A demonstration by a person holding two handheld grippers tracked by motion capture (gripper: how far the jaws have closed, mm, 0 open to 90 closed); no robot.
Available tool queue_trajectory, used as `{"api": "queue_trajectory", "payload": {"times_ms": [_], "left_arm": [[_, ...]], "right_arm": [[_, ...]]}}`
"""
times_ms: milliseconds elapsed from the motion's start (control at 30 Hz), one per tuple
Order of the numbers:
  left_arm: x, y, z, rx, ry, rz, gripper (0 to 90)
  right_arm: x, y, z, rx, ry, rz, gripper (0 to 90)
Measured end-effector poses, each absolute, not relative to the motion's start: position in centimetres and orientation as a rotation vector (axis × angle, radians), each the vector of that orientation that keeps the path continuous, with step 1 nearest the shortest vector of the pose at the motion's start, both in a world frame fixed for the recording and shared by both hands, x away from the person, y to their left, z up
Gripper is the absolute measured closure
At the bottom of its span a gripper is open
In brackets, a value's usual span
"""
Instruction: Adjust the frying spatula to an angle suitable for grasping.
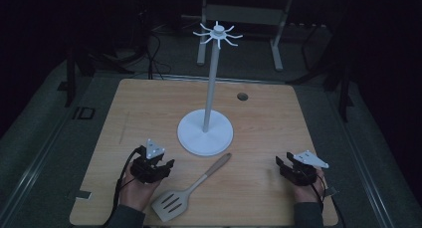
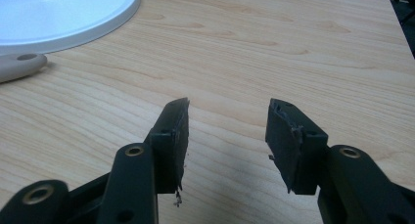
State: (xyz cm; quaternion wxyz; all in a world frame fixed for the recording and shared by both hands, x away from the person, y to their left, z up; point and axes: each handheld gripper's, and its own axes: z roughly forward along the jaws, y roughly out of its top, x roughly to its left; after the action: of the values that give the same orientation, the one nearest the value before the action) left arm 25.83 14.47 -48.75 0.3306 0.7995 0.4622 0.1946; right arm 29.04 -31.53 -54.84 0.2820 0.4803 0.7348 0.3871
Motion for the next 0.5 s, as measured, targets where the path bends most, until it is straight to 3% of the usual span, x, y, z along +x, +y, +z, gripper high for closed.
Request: {"api": "queue_trajectory", "payload": {"times_ms": [500], "left_arm": [[27.6, 11.7, -47.6, 2.185, 1.140, 0.435, 61.3]], "right_arm": [[29.1, -32.0, -54.9, 1.303, 1.941, 1.024, 48.1]]}}
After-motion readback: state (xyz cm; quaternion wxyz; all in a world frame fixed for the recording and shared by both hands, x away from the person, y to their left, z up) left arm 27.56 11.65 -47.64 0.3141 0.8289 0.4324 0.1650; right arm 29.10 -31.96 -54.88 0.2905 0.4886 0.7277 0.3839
